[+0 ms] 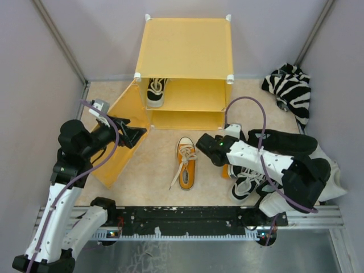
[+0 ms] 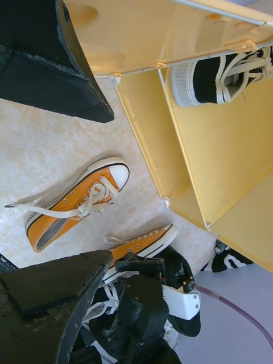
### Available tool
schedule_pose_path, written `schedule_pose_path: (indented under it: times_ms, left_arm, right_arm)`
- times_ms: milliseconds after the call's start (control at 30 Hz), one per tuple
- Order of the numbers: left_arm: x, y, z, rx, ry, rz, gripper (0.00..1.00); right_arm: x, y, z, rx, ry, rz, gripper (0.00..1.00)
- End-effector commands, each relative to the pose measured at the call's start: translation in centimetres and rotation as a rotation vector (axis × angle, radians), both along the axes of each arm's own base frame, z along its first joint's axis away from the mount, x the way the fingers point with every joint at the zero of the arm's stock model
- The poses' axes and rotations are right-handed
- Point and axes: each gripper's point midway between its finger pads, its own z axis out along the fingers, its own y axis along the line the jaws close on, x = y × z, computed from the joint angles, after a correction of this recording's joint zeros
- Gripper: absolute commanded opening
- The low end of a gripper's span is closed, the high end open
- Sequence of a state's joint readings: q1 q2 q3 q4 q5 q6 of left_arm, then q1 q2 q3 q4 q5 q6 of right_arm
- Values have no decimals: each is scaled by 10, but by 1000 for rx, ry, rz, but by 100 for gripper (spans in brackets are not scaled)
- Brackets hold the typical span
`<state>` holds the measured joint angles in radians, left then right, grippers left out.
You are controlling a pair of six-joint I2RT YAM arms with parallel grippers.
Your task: Place and organize the shoes in the shoe cabinet
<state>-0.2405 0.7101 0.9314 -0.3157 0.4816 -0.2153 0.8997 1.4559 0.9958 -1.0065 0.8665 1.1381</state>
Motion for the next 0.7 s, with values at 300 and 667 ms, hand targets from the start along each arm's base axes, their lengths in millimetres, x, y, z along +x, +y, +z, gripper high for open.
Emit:
schedule_pose_path:
  times_ms: [300,667]
  left_arm:
    - [-1,-1,-1,5,-12,-5,99]
    - [-2,-1,-1,3,-7,-9,99]
  right_arm:
    - [3,1,-51,16,167,86,77]
    - [-15,-19,-54,60,165,23,11]
